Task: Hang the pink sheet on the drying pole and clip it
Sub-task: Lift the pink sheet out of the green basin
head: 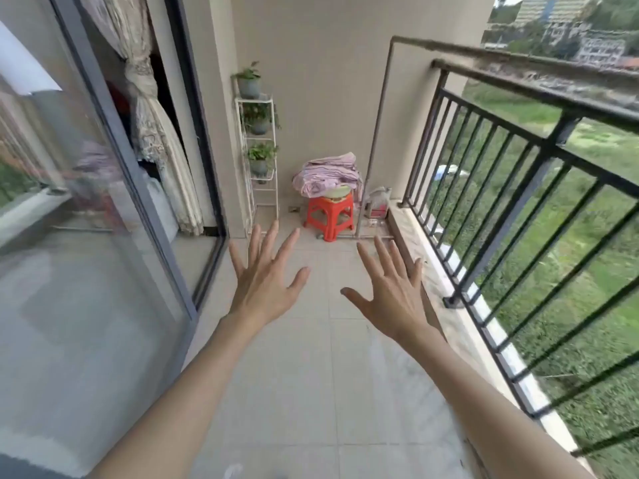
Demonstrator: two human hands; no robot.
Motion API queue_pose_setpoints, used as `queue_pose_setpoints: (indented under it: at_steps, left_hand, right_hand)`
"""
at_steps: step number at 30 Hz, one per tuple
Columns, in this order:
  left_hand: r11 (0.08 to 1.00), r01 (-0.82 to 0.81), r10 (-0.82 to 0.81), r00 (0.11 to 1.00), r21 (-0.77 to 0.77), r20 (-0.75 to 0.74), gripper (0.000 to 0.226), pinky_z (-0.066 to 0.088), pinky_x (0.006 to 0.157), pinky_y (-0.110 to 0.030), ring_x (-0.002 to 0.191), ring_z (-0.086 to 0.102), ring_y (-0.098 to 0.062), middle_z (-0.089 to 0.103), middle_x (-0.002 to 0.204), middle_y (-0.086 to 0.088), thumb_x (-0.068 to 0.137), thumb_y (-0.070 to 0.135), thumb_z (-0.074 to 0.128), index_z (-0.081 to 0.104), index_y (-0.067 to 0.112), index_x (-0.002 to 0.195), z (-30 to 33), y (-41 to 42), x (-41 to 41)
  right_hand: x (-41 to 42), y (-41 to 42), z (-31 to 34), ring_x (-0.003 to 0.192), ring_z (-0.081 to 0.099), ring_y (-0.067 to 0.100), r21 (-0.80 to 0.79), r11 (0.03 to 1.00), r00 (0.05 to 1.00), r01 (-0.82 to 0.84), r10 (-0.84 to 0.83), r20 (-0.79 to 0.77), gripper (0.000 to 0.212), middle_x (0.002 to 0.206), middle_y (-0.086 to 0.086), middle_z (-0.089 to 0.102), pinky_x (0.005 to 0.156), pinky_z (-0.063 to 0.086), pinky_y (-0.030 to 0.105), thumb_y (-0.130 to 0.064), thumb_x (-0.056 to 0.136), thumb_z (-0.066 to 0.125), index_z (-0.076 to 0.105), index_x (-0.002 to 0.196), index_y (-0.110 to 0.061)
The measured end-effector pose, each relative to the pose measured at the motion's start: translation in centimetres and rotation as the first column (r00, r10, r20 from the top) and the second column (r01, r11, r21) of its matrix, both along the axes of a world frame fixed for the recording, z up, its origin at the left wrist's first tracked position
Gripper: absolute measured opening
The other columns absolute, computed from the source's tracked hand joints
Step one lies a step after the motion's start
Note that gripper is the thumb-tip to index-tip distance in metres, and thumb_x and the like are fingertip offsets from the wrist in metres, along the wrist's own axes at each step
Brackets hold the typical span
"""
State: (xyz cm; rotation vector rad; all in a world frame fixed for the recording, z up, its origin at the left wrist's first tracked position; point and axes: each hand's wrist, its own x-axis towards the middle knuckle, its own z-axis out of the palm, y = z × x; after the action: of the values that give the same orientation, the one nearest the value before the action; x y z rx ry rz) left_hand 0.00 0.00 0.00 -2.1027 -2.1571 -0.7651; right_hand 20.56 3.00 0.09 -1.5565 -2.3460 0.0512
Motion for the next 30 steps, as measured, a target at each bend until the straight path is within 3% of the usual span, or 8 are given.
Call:
queue_pose_setpoints:
  at_steps: [3, 12, 21, 24, 27, 30]
  left_hand:
    - [0.998, -0.031, 0.032, 0.999, -0.048, 0.015, 0.063, -0.01, 0.111, -0.058, 0.143, -0.012, -0.022, -0.002, 0.157, 0.001, 0.09, 0.053, 0.036, 0.012, 0.035, 0.146, -1.5, 4.6, -1.1]
    - [0.995, -0.014, 0.015, 1.0, -0.1, 0.015, 0.063, -0.01, 0.109, -0.059, 0.143, -0.012, -0.024, 0.0, 0.157, -0.002, 0.091, 0.047, 0.043, 0.015, 0.033, 0.146, -3.5, 20.3, -5.2]
    - [0.978, 0.041, -0.046, 0.999, -0.204, -0.018, 0.069, -0.015, 0.108, -0.058, 0.142, -0.018, -0.02, -0.003, 0.157, 0.0, 0.083, 0.058, 0.026, 0.013, 0.033, 0.146, -6.0, 37.4, -6.2]
    - [0.978, 0.036, -0.042, 0.999, -0.207, -0.022, 0.067, -0.015, 0.108, -0.058, 0.142, -0.018, -0.021, -0.005, 0.157, 0.001, 0.085, 0.06, 0.028, 0.013, 0.035, 0.146, -6.5, 44.1, -6.6]
    - [0.98, 0.035, -0.044, 0.998, -0.196, -0.042, 0.075, -0.019, 0.106, -0.055, 0.141, -0.022, -0.018, -0.007, 0.157, 0.003, 0.076, 0.067, 0.012, 0.01, 0.039, 0.145, -6.6, 50.1, -6.8]
    - [0.981, 0.027, -0.032, 0.999, -0.193, -0.022, 0.077, -0.019, 0.106, -0.055, 0.141, -0.023, -0.018, -0.007, 0.157, 0.003, 0.073, 0.067, 0.009, 0.009, 0.039, 0.145, -6.5, 56.8, -6.7]
  right_hand:
    - [-0.9, 4.7, -1.5, 0.145, -0.006, 0.021, -0.023, 0.999, 0.998, 0.037, -0.036, 0.044, 0.078, 0.158, -0.003, -0.003, 0.111, -0.004, 0.058, -0.063, 0.085, 0.043, 0.002, 0.147, -0.037]
    - [-4.9, 20.1, -3.7, 0.145, -0.008, 0.023, -0.052, 0.994, 0.995, 0.094, -0.096, -0.029, 0.08, 0.158, -0.001, 0.0, 0.11, -0.004, 0.06, -0.061, 0.084, 0.046, 0.007, 0.148, -0.034]
    - [-6.4, 36.9, -5.1, 0.145, -0.009, 0.023, -0.113, 0.987, 0.991, 0.115, -0.122, -0.05, 0.079, 0.158, -0.002, -0.002, 0.111, -0.004, 0.06, -0.061, 0.084, 0.047, 0.006, 0.148, -0.036]
    - [-6.6, 43.8, -5.4, 0.145, -0.009, 0.023, -0.114, 0.988, 0.992, 0.107, -0.114, -0.062, 0.08, 0.158, -0.003, -0.004, 0.11, -0.003, 0.061, -0.061, 0.084, 0.047, 0.006, 0.148, -0.036]
    - [-6.4, 49.8, -5.2, 0.144, -0.011, 0.022, -0.104, 0.989, 0.992, 0.104, -0.11, -0.061, 0.08, 0.158, -0.005, -0.006, 0.11, -0.003, 0.061, -0.062, 0.084, 0.047, 0.005, 0.148, -0.037]
    - [-6.3, 57.0, -4.8, 0.145, -0.01, 0.022, -0.1, 0.99, 0.99, 0.095, -0.105, -0.095, 0.08, 0.158, -0.004, -0.003, 0.111, -0.002, 0.061, -0.06, 0.084, 0.048, 0.006, 0.147, -0.036]
